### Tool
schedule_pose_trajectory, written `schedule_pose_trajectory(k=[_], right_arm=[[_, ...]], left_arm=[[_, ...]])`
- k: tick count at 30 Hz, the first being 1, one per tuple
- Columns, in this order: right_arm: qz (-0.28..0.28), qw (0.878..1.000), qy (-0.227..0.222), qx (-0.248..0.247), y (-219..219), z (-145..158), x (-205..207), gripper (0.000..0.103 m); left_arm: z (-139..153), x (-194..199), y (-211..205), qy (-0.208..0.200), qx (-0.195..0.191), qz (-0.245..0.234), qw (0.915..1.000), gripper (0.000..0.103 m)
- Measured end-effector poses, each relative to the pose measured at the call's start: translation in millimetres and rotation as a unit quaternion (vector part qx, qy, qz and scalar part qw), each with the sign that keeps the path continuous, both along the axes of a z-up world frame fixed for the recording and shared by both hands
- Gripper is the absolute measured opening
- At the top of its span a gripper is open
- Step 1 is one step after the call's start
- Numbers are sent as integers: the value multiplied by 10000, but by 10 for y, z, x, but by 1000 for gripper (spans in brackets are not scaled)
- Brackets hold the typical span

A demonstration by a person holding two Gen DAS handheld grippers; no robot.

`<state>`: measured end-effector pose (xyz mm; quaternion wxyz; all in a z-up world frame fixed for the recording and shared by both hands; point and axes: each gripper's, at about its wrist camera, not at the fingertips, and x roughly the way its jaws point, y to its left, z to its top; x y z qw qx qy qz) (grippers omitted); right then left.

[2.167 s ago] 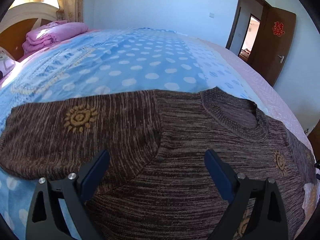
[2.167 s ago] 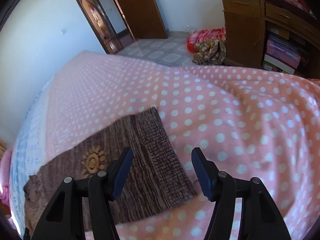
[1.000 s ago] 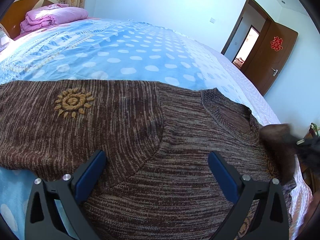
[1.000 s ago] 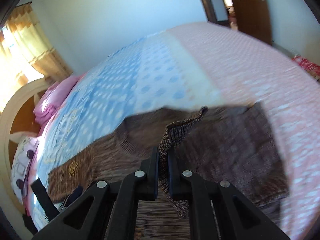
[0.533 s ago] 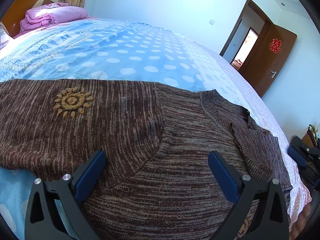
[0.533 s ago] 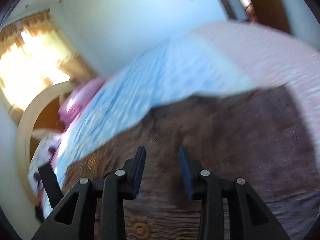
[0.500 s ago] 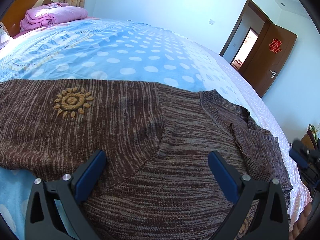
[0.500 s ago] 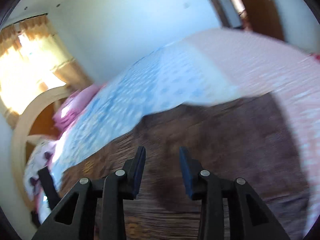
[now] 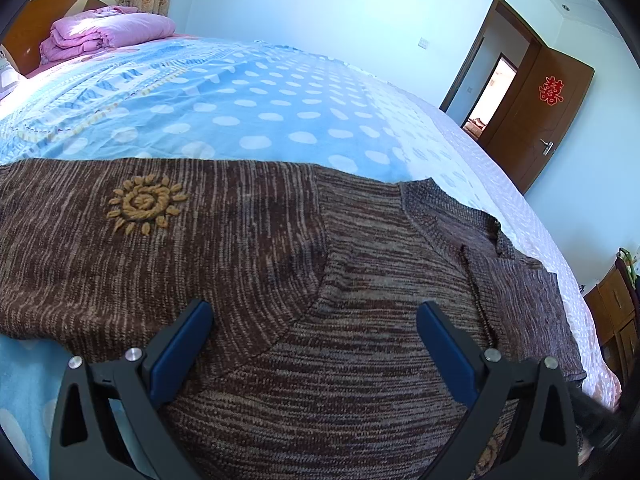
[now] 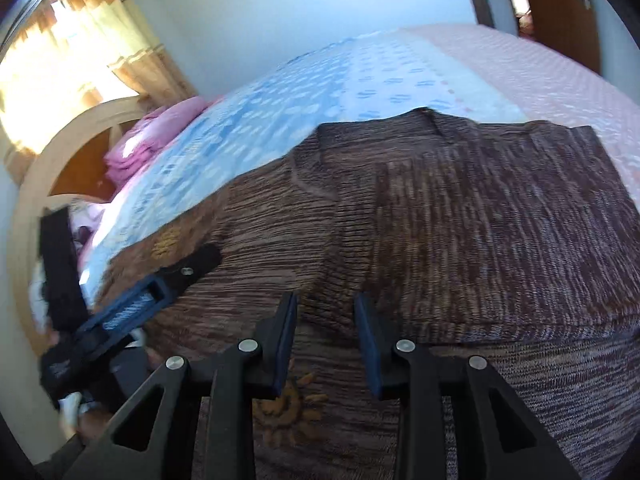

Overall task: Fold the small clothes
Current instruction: 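Fold the held sleeve across the sweater body with the right tool, release, then grasp the other sweater sleeve with the left tool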

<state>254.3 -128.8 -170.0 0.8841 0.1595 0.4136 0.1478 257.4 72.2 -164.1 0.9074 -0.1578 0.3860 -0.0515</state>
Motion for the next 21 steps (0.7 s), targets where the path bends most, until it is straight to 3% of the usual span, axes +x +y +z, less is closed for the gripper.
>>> schedule_pose_trajectory(k=[1, 4, 6, 9, 11, 13, 17, 19, 21], right_arm=[[-11, 10000, -69, 4, -73, 72, -13, 30], [-842, 9935, -526, -562, -538, 311, -93, 30], [-1199, 9889, -432, -763, -821, 323, -113, 30], [-1675, 9756, -90, -1417, -1081, 111, -169, 30], [-1694, 9750, 106, -1432, -1139, -138, -172, 31], [-1723, 9717, -274, -1593, -1034, -159, -260, 34], [-1671, 9616, -338, -2149, -755, -171, -230, 40], [-1672, 9623, -397, -2109, -781, -168, -254, 41], [-1649, 9667, -431, -1908, -866, -168, -308, 45]], left_arm=[[-2, -2, 2, -4, -6, -1, 10000, 103], [-2, -3, 1, -2, 3, 1, 10000, 103], [-3, -3, 3, -3, 4, 2, 10000, 103], [-4, -6, 4, -1, 6, 2, 10000, 103], [-3, 1, -1, 18, 35, 5, 10000, 103], [-1, 15, -16, 59, 109, 11, 9999, 103], [34, -10, 22, 134, 91, -53, 9999, 103], [87, -112, 118, 216, 125, 4, 9997, 103], [160, -333, 363, 121, 207, 414, 9989, 103]])
